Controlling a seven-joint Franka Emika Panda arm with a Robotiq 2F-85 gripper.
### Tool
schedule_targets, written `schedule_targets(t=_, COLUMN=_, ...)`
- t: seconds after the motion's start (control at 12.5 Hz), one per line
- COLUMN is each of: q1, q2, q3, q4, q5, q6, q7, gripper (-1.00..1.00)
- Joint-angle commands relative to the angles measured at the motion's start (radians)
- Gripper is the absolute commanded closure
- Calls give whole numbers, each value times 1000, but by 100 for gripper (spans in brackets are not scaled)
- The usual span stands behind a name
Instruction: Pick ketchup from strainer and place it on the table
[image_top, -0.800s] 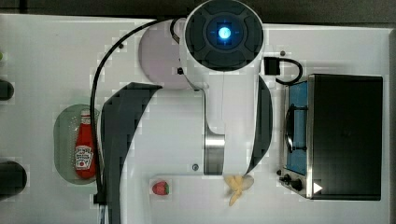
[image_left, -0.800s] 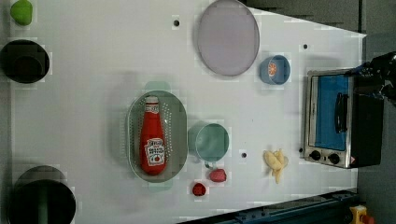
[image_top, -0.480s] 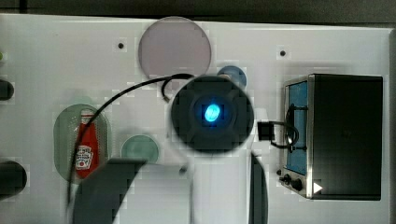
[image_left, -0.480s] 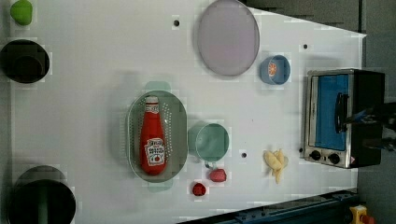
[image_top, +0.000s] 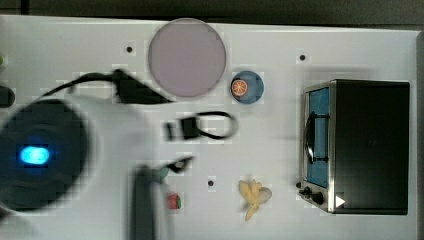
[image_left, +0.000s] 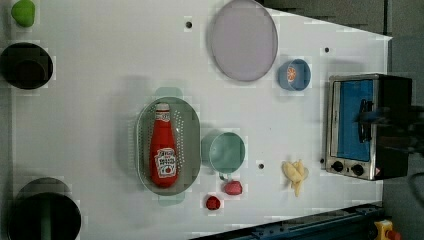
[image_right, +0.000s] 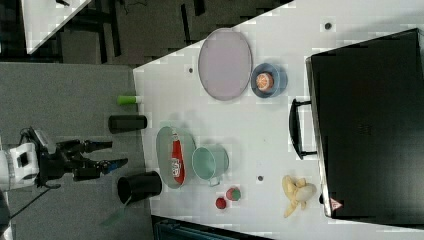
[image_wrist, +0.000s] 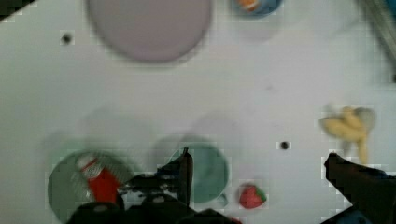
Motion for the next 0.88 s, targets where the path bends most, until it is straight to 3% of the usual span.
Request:
schedule_targets(t=0.08, q1=27, q2=83, q3=127, q4=-32, q5=2, q6=34, q7=29, gripper=-100)
schedule_targets(t=0.56, q1=34, q2=222, q3=382, q4=-77, q5=1, q6=205, q7=34, gripper=-100)
schedule_targets(t=0.88, q1=38, q2=311, q3=454, q4=-192, q5=-29, q6=468, q7=116, gripper=-100)
